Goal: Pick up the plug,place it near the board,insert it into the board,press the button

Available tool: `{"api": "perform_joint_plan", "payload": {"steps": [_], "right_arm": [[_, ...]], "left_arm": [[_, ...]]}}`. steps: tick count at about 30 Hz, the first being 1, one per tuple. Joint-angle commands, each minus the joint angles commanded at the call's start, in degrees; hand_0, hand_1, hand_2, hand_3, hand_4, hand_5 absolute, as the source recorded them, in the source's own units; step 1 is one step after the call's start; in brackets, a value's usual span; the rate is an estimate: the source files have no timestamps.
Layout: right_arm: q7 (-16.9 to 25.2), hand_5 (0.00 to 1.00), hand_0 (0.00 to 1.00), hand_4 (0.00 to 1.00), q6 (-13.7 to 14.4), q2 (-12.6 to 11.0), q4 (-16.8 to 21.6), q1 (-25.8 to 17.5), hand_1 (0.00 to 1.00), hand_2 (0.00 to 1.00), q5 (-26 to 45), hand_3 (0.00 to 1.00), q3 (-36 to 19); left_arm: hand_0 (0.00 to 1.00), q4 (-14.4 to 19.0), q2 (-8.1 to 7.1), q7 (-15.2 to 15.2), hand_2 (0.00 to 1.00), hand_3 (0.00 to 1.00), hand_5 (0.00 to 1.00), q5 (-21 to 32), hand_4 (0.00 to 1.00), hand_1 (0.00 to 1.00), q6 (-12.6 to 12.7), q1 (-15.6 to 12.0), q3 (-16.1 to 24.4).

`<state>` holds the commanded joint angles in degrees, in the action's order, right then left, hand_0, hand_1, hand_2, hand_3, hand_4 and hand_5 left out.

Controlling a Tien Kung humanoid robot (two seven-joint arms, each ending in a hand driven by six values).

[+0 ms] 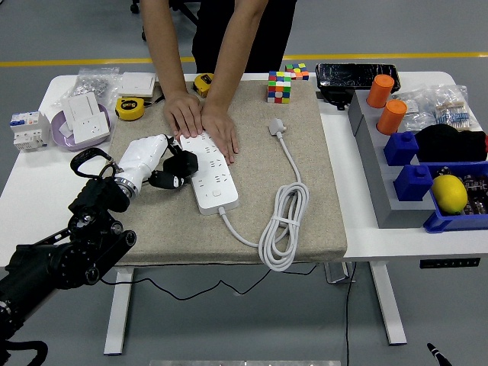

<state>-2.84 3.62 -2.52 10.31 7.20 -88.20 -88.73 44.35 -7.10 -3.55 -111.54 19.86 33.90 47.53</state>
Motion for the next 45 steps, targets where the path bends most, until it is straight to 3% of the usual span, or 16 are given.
{"api": "perform_joint_plan", "payload": {"steps": [15,16,21,22,30,42,45], "right_arm": [[0.2,0.998,0.805,0.998,0.1,-0.1,0.0,0.1,0.741,0.731,-0.1,0.757,-0.1],[0.3,0.998,0.806,0.998,0.1,-0.1,0.0,0.0,0.741,0.731,-0.1,0.757,-0.1],[0.3,0.998,0.806,0.998,0.1,0.0,0.0,0.0,0.741,0.731,-0.2,0.757,-0.2],[0.3,0.998,0.806,0.998,0.1,0.0,0.0,-0.1,0.741,0.730,-0.2,0.757,-0.2],[0.3,0.998,0.806,0.998,0.1,0.0,0.0,-0.2,0.741,0.730,-0.2,0.756,-0.1],[0.3,0.998,0.807,0.998,0.2,0.0,0.0,-0.3,0.741,0.730,-0.1,0.756,-0.1],[0.3,0.998,0.807,0.998,0.2,0.0,0.0,-0.3,0.741,0.730,0.0,0.756,0.0]], "left_arm": [[0.723,0.0,-0.36,-0.1,0.692,0.511,0.087,0.6,0.697,0.795,-1.5,0.2,-0.1],[0.759,-0.1,-0.39,0.0,0.770,0.554,0.131,0.7,0.777,0.841,-1.7,0.2,-0.1],[0.759,-0.2,-0.46,0.0,0.770,0.554,0.131,1.0,0.777,0.841,-2.3,0.1,0.0],[0.815,-0.2,-0.46,0.0,0.807,0.656,0.206,1.0,0.885,0.875,-2.4,0.1,0.0],[0.821,-0.1,-0.70,-0.2,0.817,0.702,0.220,1.1,0.894,0.886,-3.1,0.0,0.0],[0.825,1.2,-1.99,-1.6,0.835,0.766,0.217,0.8,0.896,0.896,-6.3,0.2,0.1],[0.825,2.1,-2.73,-2.5,0.835,0.766,0.217,1.0,0.896,0.896,-8.7,0.2,0.0]]}}
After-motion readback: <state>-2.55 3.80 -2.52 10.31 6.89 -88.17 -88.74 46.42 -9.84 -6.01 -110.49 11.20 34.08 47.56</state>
